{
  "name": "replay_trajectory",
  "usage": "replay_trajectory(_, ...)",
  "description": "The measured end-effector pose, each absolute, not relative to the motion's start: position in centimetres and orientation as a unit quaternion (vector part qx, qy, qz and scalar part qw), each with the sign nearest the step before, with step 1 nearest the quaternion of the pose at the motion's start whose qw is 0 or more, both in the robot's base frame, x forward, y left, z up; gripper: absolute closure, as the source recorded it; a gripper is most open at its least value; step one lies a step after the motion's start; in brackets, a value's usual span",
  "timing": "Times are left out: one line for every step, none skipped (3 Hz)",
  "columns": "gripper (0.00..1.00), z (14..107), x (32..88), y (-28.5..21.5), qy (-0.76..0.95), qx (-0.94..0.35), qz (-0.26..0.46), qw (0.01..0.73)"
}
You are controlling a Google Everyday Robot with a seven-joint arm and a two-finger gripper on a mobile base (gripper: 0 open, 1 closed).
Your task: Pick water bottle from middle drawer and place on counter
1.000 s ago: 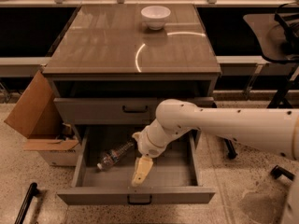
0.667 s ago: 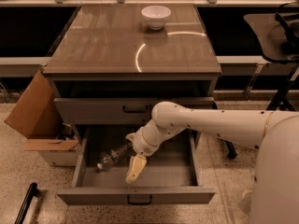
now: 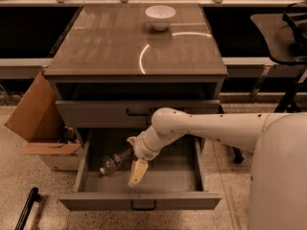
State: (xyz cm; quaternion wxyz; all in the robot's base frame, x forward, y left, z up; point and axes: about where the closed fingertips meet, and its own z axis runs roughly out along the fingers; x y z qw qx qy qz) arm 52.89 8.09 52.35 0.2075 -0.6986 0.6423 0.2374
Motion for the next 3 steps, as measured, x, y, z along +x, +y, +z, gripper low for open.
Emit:
replay_trajectory(0.0, 49.8, 54.7, 8.7, 0.62, -0.723, 0.209, 0.223)
replay_trajectory(0.0, 47.8, 56.0, 9.6, 0.598, -0.746, 0.184, 0.229)
replay_trajectory(0.0, 44.7, 57.5, 10.9, 0.586, -0.767, 0.153, 0.21)
